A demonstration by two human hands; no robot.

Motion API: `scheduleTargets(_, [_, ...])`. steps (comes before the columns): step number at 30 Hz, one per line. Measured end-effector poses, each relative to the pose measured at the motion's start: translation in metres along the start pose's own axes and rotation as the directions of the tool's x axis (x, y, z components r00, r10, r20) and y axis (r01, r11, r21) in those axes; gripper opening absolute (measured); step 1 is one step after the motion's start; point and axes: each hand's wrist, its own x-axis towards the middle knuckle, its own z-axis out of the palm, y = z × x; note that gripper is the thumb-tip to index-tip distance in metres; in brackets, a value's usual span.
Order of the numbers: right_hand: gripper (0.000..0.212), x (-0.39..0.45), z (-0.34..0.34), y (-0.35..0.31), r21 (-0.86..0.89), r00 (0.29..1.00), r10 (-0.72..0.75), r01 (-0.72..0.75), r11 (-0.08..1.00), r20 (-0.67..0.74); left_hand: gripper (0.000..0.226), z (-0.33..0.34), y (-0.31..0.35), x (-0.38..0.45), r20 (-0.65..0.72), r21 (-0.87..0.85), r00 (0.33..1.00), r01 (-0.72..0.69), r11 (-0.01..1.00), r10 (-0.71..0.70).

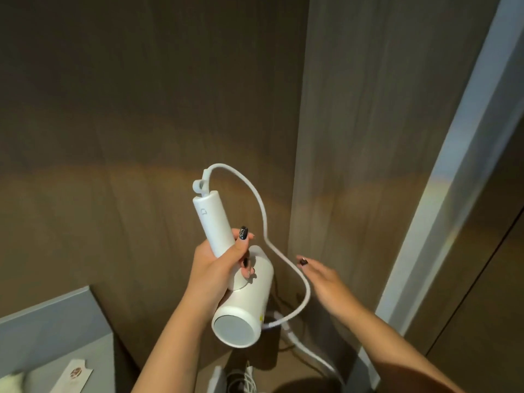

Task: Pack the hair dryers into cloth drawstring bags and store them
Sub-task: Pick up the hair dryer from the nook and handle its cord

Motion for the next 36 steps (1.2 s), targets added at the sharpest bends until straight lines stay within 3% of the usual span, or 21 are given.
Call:
scheduleTargets(2, [0.025, -0.004, 0.013, -0.017, 0.155, 0.997, -0.062, 0.053, 0.987, 0.050, 0.049, 0.006, 0.000, -0.002, 0.005, 0.011, 1.000, -0.023, 1.000, 0.023])
scheduleTargets(6, [0.020, -0.007, 0.032, -0.022, 0.044, 0.986, -0.157, 0.155, 0.987, 0.048, 0.048, 0.005, -0.001, -0.006, -0.026, 0.044, 0.999, -0.043, 0.998, 0.044])
scheduleTargets(10, [0.039, -0.002, 0.046, 0.002, 0.062, 0.996, -0.087, 0.089, 0.994, -0.034, 0.047, -0.006, -0.003, -0.013, 0.018, -0.010, 0.999, -0.032, 0.999, 0.032])
scheduleTargets(12, [0.037, 0.002, 0.049, 0.013, 0.114, 0.998, -0.058, 0.060, 0.992, -0.013, 0.044, -0.008, -0.002, -0.016, 0.072, -0.091, 0.997, -0.013, 0.996, 0.020])
scheduleTargets(15, [0.025, 0.003, 0.055, 0.029, 0.165, 0.999, -0.016, 0.009, 0.986, 0.040, 0.020, -0.010, 0.002, -0.019, 0.089, -0.202, 0.996, -0.007, 0.979, 0.026])
scheduleTargets(17, [0.029, 0.005, 0.058, 0.037, 0.185, 1.000, 0.007, -0.005, 0.983, -0.009, 0.026, -0.014, 0.005, -0.019, 0.109, -0.223, 0.994, -0.005, 0.975, 0.031])
scheduleTargets(19, [0.043, 0.010, 0.058, 0.036, 0.186, 1.000, 0.024, -0.023, 0.982, -0.002, 0.042, -0.018, 0.007, -0.019, 0.188, -0.241, 0.982, 0.026, 0.970, 0.020])
scheduleTargets(21, [0.050, 0.013, 0.060, 0.030, 0.205, 0.997, 0.013, -0.029, 0.978, 0.079, 0.044, -0.021, 0.010, -0.018, 0.289, -0.247, 0.957, 0.069, 0.967, 0.005])
scheduleTargets(26, [0.023, 0.001, 0.076, 0.034, 0.112, 0.973, 0.027, -0.054, 0.992, 0.230, 0.038, -0.024, 0.026, -0.008, 0.495, -0.268, 0.866, 0.229, 0.936, -0.070])
scheduleTargets(29, [0.022, -0.009, 0.098, 0.039, 0.044, 0.962, 0.045, -0.058, 0.997, 0.268, 0.033, -0.025, 0.041, 0.004, 0.619, -0.221, 0.778, 0.307, 0.926, -0.111])
scheduleTargets(31, [0.008, -0.009, 0.104, 0.046, 0.021, 0.983, -0.019, 0.015, 1.000, 0.183, 0.032, -0.027, 0.052, 0.011, 0.681, -0.150, 0.717, 0.336, 0.930, -0.149])
scheduleTargets(32, [0.009, -0.008, 0.101, 0.049, 0.042, 0.985, 0.017, -0.025, 0.999, 0.169, 0.032, -0.029, 0.058, 0.013, 0.692, -0.104, 0.700, 0.335, 0.937, -0.173])
scheduleTargets(34, [0.020, -0.007, 0.090, 0.049, 0.131, 0.985, 0.057, -0.079, 0.988, 0.161, 0.036, -0.037, 0.068, 0.016, 0.671, -0.013, 0.709, 0.302, 0.953, -0.215])
scheduleTargets(36, [0.016, -0.002, 0.076, 0.047, 0.174, 0.990, 0.084, -0.104, 0.979, 0.115, 0.042, -0.047, 0.076, 0.016, 0.593, 0.060, 0.768, 0.257, 0.965, -0.241])
